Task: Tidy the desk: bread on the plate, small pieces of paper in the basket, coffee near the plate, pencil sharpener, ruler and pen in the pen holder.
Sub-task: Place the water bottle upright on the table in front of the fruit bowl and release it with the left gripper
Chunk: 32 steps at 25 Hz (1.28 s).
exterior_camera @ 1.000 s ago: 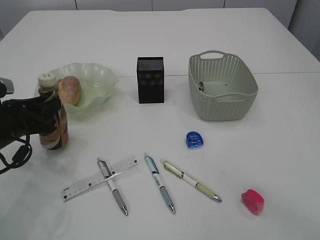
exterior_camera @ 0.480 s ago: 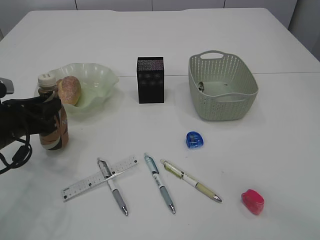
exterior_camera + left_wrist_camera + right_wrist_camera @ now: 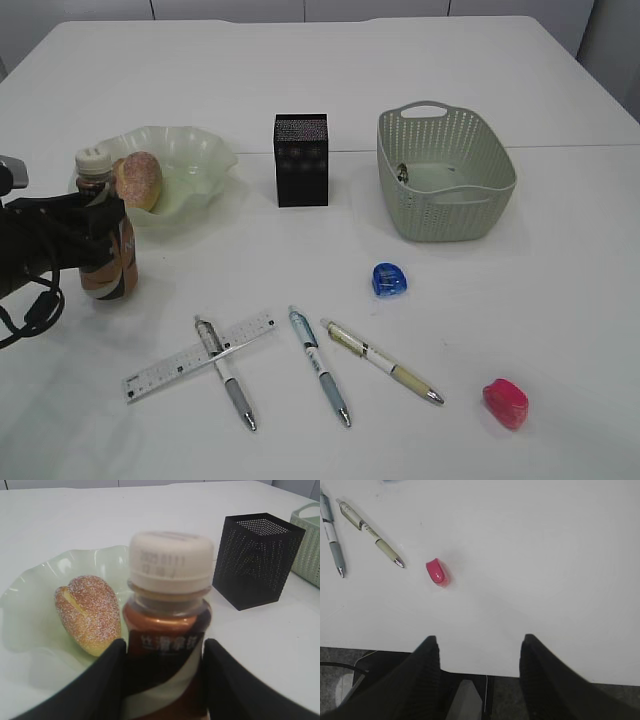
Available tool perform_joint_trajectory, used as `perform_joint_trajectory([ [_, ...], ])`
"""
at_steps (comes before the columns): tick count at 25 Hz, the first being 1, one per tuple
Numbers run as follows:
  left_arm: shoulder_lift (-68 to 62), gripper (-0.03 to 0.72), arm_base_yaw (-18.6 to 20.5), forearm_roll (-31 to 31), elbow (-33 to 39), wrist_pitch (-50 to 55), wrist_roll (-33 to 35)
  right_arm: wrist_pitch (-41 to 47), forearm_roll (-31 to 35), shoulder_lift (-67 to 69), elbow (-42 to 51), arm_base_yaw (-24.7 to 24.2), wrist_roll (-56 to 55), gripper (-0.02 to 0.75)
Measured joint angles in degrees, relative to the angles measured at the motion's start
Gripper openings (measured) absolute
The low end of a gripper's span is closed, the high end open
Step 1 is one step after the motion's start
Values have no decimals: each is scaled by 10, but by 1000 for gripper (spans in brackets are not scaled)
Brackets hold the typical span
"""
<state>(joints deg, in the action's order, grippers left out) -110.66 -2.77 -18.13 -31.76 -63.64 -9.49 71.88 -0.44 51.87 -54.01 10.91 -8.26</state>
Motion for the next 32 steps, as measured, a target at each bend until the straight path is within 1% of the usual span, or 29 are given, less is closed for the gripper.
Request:
perform_joint_trajectory([
  [3, 0, 357, 0, 0, 0, 0, 0, 0, 4, 0, 0, 0, 0, 414],
  [10, 0, 369, 0, 0, 0, 0, 0, 0, 4, 0, 0, 0, 0, 414],
  [17, 6, 456, 0, -1, 0, -15, 0, 0, 7, 0, 0, 0, 0, 414],
  [19, 6, 470, 0, -1, 0, -16, 0, 0, 9, 0, 0, 0, 0, 414],
  [32, 13, 477, 0, -1, 0, -16, 0, 0, 10, 0, 0, 0, 0, 414],
])
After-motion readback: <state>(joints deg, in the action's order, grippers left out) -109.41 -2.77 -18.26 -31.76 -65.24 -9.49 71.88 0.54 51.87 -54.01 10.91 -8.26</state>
